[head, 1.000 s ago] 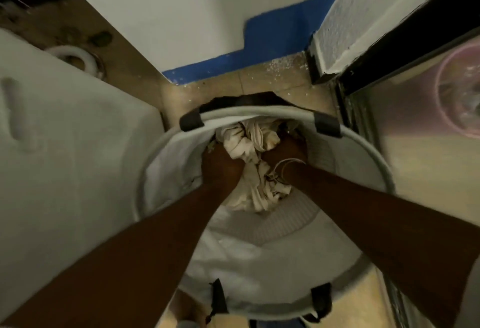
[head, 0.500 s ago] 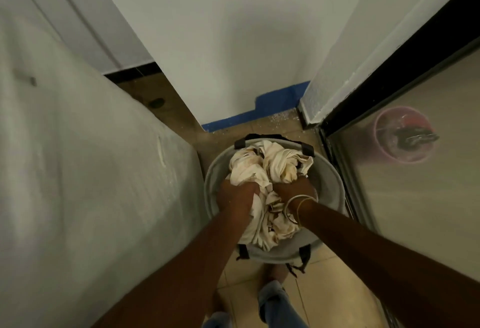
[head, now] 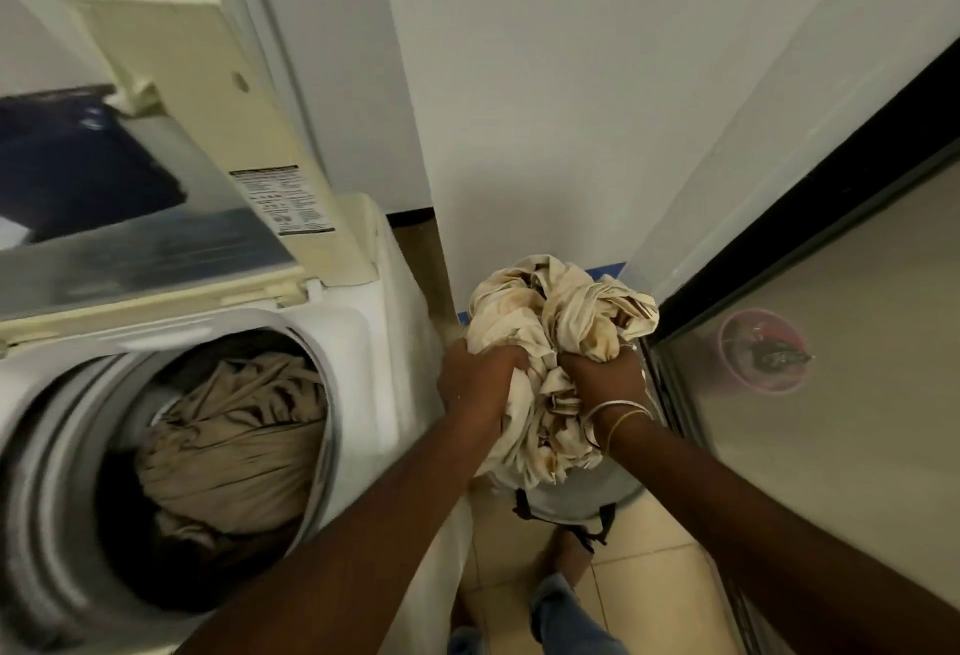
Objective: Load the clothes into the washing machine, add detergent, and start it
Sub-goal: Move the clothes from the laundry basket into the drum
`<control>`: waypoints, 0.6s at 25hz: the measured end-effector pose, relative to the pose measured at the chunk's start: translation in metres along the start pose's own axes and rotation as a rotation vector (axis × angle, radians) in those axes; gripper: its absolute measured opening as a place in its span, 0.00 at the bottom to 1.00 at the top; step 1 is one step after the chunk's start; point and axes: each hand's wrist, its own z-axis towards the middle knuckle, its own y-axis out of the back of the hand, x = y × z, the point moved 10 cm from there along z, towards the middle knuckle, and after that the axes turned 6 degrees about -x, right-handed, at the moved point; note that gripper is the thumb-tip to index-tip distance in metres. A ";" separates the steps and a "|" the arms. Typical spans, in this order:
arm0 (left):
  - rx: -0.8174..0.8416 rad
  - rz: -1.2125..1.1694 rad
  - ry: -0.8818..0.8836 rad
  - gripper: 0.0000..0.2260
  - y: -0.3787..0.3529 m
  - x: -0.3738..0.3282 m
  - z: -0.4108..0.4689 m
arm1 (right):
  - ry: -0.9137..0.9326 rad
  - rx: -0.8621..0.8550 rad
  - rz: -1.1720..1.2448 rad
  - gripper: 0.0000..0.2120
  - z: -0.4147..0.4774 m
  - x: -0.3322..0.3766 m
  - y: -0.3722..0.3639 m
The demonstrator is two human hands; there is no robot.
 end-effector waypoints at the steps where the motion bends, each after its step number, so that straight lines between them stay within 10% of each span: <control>1: -0.008 -0.015 -0.017 0.35 0.018 -0.012 -0.010 | 0.037 0.000 0.043 0.20 -0.015 0.022 0.001; 15: -0.100 -0.667 -0.117 0.31 0.337 -0.050 -0.070 | 0.452 0.374 0.515 0.27 -0.297 0.229 -0.102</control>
